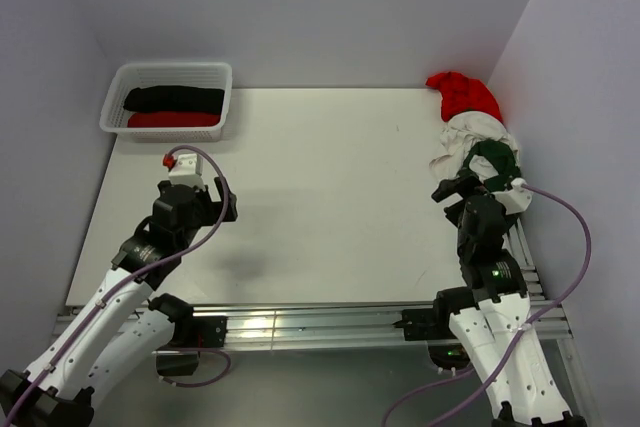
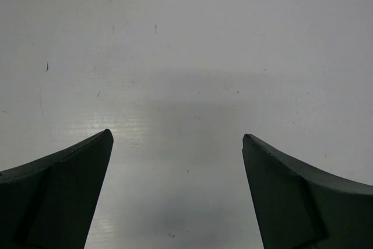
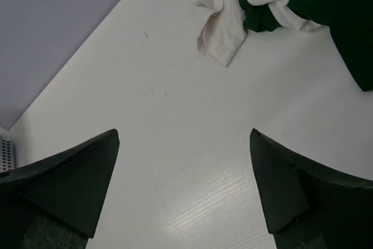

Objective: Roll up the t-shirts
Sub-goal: Grab a tshirt with the right arm

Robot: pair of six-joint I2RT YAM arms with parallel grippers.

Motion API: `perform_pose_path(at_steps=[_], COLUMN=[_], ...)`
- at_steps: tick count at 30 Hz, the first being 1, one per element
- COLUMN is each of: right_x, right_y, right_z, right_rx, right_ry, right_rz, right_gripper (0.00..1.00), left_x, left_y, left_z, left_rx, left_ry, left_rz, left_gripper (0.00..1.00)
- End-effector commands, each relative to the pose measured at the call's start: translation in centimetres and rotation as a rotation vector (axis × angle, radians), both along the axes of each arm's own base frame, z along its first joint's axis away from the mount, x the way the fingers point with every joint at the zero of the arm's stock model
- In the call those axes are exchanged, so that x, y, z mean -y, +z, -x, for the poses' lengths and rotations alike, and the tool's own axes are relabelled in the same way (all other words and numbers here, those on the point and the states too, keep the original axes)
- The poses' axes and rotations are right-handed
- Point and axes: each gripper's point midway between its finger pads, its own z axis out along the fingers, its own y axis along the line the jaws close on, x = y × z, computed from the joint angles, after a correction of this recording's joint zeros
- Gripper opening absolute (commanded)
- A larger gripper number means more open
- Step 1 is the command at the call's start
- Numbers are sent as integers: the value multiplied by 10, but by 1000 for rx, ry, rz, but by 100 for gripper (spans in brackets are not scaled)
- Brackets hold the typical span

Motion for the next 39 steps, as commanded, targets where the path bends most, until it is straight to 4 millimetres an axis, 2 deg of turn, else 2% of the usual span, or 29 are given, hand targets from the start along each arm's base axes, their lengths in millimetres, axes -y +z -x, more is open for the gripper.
perform_pose_path(at_steps=[1, 3, 5, 9, 13, 14, 16, 17, 18, 22, 27, 30, 31, 32, 34, 36, 39], right_x=[13, 10, -4, -3, -1, -5, 20, 27, 49, 86, 123, 138, 142, 150, 157, 157, 159], right_y=[6, 5, 3, -9, -13, -16, -24, -37, -55, -85, -94, -100, -113, -109, -125, -132, -143], right_z=[4, 2, -8, -22, -52, -66, -76, -83, -86, -92, -90, -99, -101, -107, -107, -112, -115], right_rx=[-13, -13, -25, -119, -159, -174, -189, -230, -263, -282, -248, -228, -268, -269, -329, -307, -291], right_ry=[-94, -81, 3, -84, -163, -138, -221, -246, -314, -454, -635, -690, -703, -716, -756, -768, -789], right_rz=[-11, -19, -17, -112, -198, -218, -270, -316, -366, -469, -417, -423, -425, -427, -443, -479, -504], right_gripper=[100, 100, 95, 93, 93, 93, 92, 90, 88, 87, 94, 93, 93, 93, 93, 93, 86], left_x=[7, 7, 6, 7, 11, 11, 11, 11, 10, 12, 18, 19, 18, 18, 19, 19, 20], left_y=[27, 27, 27, 25, 27, 28, 30, 31, 31, 32, 29, 30, 30, 29, 32, 31, 33], left_z=[-4, -4, -4, -5, -3, -3, -1, -1, -1, -1, 0, 0, 0, 0, 1, 1, 2], left_rx=[69, 68, 68, 63, 71, 76, 89, 92, 97, 100, 93, 94, 94, 91, 103, 103, 114], left_ry=[-22, -24, -18, -24, -46, -45, -49, -48, -46, -56, -88, -88, -85, -87, -93, -98, -106], left_rz=[41, 40, 39, 39, 51, 56, 66, 68, 67, 74, 78, 82, 82, 80, 86, 83, 86], left_gripper=[100, 100, 99, 99, 99, 99, 100, 99, 100, 100, 100, 99, 100, 99, 99, 99, 100])
